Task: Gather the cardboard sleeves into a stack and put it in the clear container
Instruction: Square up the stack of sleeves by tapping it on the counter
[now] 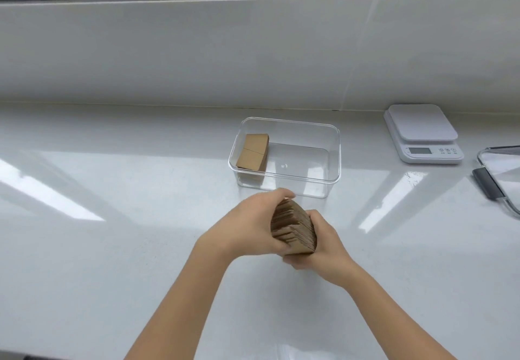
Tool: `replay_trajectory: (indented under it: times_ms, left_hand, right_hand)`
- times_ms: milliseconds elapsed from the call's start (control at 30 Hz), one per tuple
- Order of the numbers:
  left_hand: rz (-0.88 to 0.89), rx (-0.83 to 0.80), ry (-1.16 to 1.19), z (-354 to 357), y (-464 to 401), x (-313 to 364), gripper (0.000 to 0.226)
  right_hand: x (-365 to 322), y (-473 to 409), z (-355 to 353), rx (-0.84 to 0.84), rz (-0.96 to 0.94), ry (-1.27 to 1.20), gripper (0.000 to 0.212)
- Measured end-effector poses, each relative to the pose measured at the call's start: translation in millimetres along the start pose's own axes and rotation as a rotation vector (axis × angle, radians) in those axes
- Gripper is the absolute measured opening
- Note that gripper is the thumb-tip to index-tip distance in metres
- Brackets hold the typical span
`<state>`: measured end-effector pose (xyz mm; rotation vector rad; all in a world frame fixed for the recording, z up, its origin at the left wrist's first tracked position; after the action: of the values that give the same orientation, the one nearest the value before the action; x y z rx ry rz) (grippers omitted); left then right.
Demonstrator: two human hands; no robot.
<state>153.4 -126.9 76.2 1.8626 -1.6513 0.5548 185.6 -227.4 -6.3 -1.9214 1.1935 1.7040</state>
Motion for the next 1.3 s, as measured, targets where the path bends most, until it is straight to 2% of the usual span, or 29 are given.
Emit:
replay_trajectory:
  times_ms: [67, 167, 300, 400, 533, 700, 800, 1000, 1067, 1167, 1233, 1300]
  left_hand:
    - [0.022, -0.013, -0.074, 4, -3, 12, 0.081]
    - [0.068, 0.008, -0.253, 16, -9, 22, 0.085]
    - [0.033, 0.01, -0.399, 42, -11, 16, 0.098]
    - [0.026, -0.001, -0.458, 62, -5, 12, 0.104]
    - [0.039, 0.026, -0.487, 65, -1, 13, 0.108]
    - [0.077, 0.029, -0.498, 63, -1, 16, 0.106]
    - [0.122, 0.098, -0.469, 60, -3, 23, 0.103]
    - [0.13, 0.162, -0.352, 67, -5, 13, 0.108]
    - [0.114, 0.189, -0.336, 56, -3, 7, 0.114]
    - [0.102, 0.257, -0.313, 43, 2, -9, 0.112]
    - [0.03, 0.236, -0.348, 59, 3, -35, 0.107]
    - [-0.102, 0.085, -0.381, 91, 4, -67, 0.112]
  right_hand:
    - [2, -1, 8, -0.03, 0.008, -0.202, 0.056]
    - [8, -5, 8, 0.021, -0.01, -0.258, 0.06]
    - [27, -5, 1, 0.063, -0.004, -0.183, 0.068]
    - [34, 1, -3, 0.082, -0.033, -0.061, 0.081]
    - [26, 2, -1, 0.087, -0.109, -0.07, 0.094]
    - [18, 2, -7, 0.144, -0.123, -0.053, 0.06]
    - [17, 3, -12, 0.164, -0.157, -0.061, 0.054]
    - [15, 3, -9, 0.124, -0.163, 0.072, 0.04]
    - [0, 4, -15, 0.13, -0.236, 0.205, 0.038]
    - [-34, 1, -18, 0.167, -0.426, 0.78, 0.044]
    - [-32, -7, -8, 0.094, -0.372, 1.086, 0.048]
    - [-16, -12, 4, 0.002, -0.258, 1.205, 0.056]
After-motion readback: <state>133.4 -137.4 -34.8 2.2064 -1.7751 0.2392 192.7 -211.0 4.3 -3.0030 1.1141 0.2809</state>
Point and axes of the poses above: each hand's wrist, its own y-axis away from the middle knuckle, its own z-axis out of the palm, x = y × z, the point moved 10 cm from there along -y, towards the middle knuckle, and after that the axes turned 3 degrees about x, right-handed, at the moved point
